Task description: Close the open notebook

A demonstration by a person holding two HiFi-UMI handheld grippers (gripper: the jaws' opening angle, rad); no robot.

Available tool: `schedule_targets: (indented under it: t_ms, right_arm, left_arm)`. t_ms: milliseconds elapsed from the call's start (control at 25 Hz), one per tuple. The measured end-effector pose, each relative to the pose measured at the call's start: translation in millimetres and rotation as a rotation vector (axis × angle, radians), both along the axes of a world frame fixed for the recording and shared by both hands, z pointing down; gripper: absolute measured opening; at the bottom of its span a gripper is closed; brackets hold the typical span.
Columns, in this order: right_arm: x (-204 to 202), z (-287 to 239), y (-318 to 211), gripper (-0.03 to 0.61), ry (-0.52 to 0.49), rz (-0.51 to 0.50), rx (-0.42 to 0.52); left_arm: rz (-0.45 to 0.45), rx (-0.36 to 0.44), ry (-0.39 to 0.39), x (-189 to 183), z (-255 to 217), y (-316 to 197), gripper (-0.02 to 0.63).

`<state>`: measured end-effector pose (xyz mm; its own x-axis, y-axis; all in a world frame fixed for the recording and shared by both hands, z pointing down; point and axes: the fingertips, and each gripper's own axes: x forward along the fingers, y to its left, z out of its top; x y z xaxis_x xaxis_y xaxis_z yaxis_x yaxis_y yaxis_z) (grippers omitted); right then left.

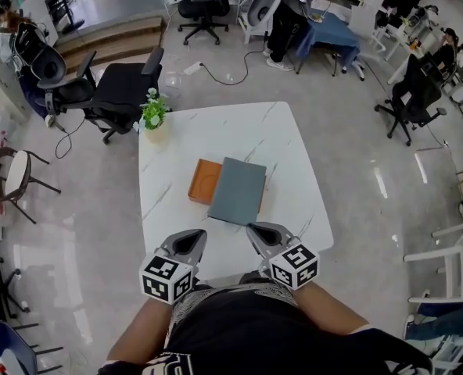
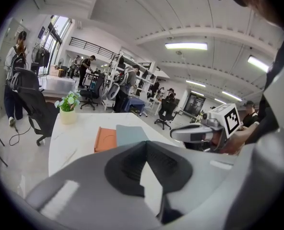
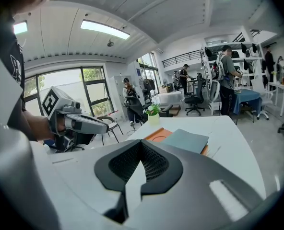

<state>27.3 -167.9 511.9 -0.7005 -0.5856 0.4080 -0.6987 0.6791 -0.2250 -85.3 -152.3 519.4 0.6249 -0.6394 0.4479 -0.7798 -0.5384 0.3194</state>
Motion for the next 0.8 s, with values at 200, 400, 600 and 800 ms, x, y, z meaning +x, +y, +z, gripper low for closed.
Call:
schedule_targets:
  t_ms: [200, 400, 600, 800]
  right_arm:
    - [-1.4, 0.5, -1.2, 0.0, 0.002, -0.002, 0.001]
    - [-0.3, 3.5, -1.5, 0.0, 0.008, -0.004, -0.005]
    - [0.1, 2.2, -3.1, 0.0, 0.007, -0.006, -0.008]
    - [-0.2, 5.3, -3.3, 0.0, 0.007, -0.008, -0.018]
  left_arm:
    - [-0.005, -0.002, 0.0, -3.6, 0.9, -1.2, 0.057]
    - [-0.003, -0.004, 0.0, -1.5, 2.1, -1.2, 0.058]
    - [0.002, -0.005, -0.003, 0.5, 2.0, -1.8, 0.058]
    - [0.002, -0.01, -0.004, -0.5, 4.3, -3.4, 0.058]
